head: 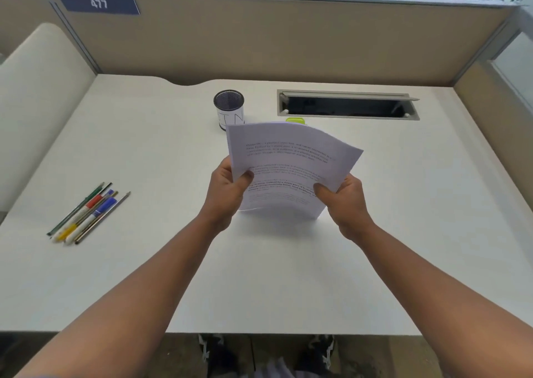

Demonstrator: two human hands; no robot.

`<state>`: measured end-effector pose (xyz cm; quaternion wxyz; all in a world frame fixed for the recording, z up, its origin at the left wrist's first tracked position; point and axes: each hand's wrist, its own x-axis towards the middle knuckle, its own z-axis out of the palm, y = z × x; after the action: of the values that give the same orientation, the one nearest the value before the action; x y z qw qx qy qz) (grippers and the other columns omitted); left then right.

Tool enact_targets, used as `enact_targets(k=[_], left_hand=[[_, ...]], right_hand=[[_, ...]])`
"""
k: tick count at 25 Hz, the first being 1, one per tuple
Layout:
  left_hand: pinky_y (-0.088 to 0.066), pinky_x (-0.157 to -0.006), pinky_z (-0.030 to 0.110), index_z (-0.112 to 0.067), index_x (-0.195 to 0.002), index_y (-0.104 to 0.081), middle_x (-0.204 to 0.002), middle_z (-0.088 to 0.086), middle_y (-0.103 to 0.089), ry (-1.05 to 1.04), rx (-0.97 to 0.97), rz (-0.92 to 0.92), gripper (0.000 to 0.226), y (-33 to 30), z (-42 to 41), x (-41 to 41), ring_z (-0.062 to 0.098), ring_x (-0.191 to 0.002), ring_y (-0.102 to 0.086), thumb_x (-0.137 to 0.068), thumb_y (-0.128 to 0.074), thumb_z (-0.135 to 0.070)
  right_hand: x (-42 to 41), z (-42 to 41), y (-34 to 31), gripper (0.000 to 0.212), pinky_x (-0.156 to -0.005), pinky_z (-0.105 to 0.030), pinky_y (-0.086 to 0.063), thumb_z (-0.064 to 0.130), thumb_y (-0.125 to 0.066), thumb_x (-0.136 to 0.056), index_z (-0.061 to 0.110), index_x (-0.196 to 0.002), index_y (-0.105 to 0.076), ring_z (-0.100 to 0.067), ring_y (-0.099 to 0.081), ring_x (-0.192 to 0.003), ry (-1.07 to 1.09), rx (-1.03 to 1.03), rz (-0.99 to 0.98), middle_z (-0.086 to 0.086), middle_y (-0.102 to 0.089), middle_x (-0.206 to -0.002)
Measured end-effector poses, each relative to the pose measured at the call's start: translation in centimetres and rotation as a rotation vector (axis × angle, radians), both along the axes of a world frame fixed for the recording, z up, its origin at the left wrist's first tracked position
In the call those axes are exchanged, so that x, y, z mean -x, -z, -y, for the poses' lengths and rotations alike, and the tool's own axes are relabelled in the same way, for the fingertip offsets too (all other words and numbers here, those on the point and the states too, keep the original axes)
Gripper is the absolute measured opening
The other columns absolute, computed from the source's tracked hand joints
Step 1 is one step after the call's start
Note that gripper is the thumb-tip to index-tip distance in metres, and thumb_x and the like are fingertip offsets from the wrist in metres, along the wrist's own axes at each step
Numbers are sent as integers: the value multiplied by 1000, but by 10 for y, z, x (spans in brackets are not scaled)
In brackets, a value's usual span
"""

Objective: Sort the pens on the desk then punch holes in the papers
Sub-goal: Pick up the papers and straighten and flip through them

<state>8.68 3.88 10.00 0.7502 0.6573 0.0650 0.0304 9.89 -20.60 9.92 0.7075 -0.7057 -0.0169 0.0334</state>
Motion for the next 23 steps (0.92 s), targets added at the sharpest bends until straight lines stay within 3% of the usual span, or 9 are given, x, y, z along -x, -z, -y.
enact_targets(k=[3,7,13,16,18,20,23], left_hand=[[-57,-95,41,-30,-110,-68,-117,0,-75,8,-5,-9,31,5,3,2,25,-113,-69,-90,-61,-8],[-58,-93,43,-24,-104,-74,-104,-6,-79,0,-52,-67,30,8,14,3,18,-99,-72,-96,-55,-1],[-58,-77,27,-35,-94,-77,-99,-9,-79,-24,-60,-16,36,1,14,1,13,-93,-73,-94,-54,-8],[-58,-84,34,-28,-100,-75,-103,-6,-79,-19,-84,-72,35,11,15,4,20,-102,-73,-96,-53,-1],[-57,-81,28,-35,-100,-76,-103,-10,-79,-11,-104,-35,36,12,14,5,15,-100,-73,-97,-55,-6],[-58,-79,24,-42,-99,-76,-105,-13,-78,-21,-116,18,33,8,11,5,11,-98,-73,-97,-59,-14],[-59,-82,26,-41,-104,-75,-108,-12,-78,-16,-131,30,26,13,6,3,13,-100,-73,-99,-62,-19]], right_hand=[[1,0,6,35,-75,-21,-57,-3,-64,-90,28,-103,-75,-8,-74,-93,14,18,-27,11,-79,-101],[3,-6,5,32,-73,-22,-58,5,-62,-92,32,-92,-77,-8,-74,-88,38,71,-28,13,-79,-95],[-1,-6,0,34,-70,-19,-56,9,-57,-88,35,-90,-78,-5,-73,-85,31,59,-1,14,-79,-93],[1,-10,9,27,-73,-29,-54,11,-55,-87,25,-90,-77,-13,-68,-81,21,109,-81,6,-76,-89],[0,-11,10,32,-76,-32,-57,9,-53,-89,29,-91,-78,-13,-69,-84,20,122,-67,6,-77,-91],[-1,-11,6,36,-77,-26,-60,11,-55,-92,39,-91,-78,-7,-72,-87,22,93,-32,12,-78,-94],[0,-12,10,30,-75,-28,-60,12,-57,-94,33,-93,-78,-8,-73,-87,31,87,-57,10,-79,-95]])
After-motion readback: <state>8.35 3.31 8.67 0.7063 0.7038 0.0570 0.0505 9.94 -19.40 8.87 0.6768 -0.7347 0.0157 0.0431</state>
